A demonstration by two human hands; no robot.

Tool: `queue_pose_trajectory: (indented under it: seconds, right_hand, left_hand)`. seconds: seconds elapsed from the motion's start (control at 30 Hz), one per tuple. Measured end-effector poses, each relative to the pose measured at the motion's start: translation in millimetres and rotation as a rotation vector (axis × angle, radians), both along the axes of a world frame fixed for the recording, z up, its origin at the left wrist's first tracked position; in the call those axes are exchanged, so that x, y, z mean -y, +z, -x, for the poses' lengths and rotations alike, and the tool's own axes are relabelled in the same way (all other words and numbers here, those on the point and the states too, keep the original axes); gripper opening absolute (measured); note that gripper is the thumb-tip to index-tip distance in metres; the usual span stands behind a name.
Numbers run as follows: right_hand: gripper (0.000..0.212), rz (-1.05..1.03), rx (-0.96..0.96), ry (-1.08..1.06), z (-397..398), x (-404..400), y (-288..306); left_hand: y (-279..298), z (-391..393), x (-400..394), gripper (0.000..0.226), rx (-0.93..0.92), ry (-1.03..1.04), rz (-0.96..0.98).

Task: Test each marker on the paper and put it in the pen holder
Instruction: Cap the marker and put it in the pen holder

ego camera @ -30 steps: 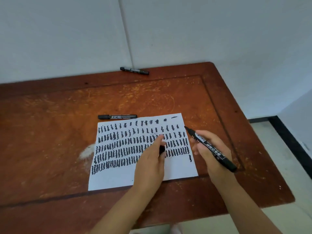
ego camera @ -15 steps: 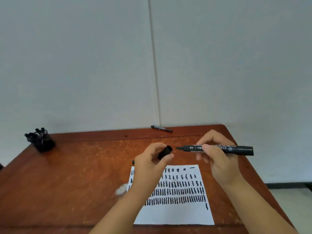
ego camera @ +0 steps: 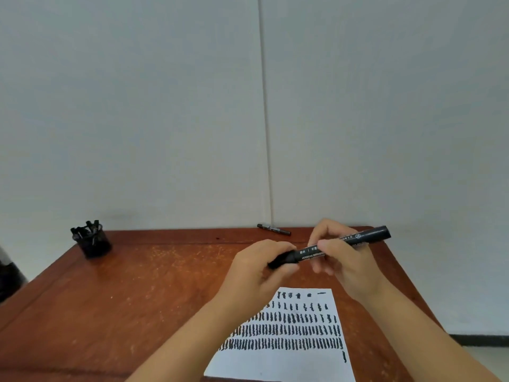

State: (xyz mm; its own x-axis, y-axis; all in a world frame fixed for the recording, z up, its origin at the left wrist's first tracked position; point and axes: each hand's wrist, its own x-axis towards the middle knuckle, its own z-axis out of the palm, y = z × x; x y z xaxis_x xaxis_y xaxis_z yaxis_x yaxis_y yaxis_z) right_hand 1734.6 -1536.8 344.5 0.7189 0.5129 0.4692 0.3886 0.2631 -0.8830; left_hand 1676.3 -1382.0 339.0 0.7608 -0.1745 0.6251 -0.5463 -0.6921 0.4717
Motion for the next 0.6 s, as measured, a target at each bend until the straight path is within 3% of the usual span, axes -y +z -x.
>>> queue_pose_trajectory:
  seconds: [0.17, 0.27, 0.37, 0.47, 0.6]
  right_hand:
    - [0.027, 0.040, -0.017, 0.046, 1, 7, 4]
    - [0.019, 0.074, 0.021, 0.016, 0, 13, 12]
    - [0.031, 0.057, 0.094, -0.036, -7, 24, 22]
    - [0.033, 0.200, 0.333, -0.183, -13, 28, 29]
    - [0.019, 0.523, 0.902, -0.242, -18, 20, 24]
  left_hand:
    - [4, 4, 7, 0.022, -0.026, -0.085, 0.070]
    - [10, 1, 4, 0.018, -0.076, -0.083, 0.166]
    - [18, -3, -7, 0.010, -0.147, -0.091, 0.206]
    - [22, -6, -19, 0.010, -0.187, -0.046, 0.106]
    - [22, -5, -25, 0.012, -0.247, -0.027, -0.091]
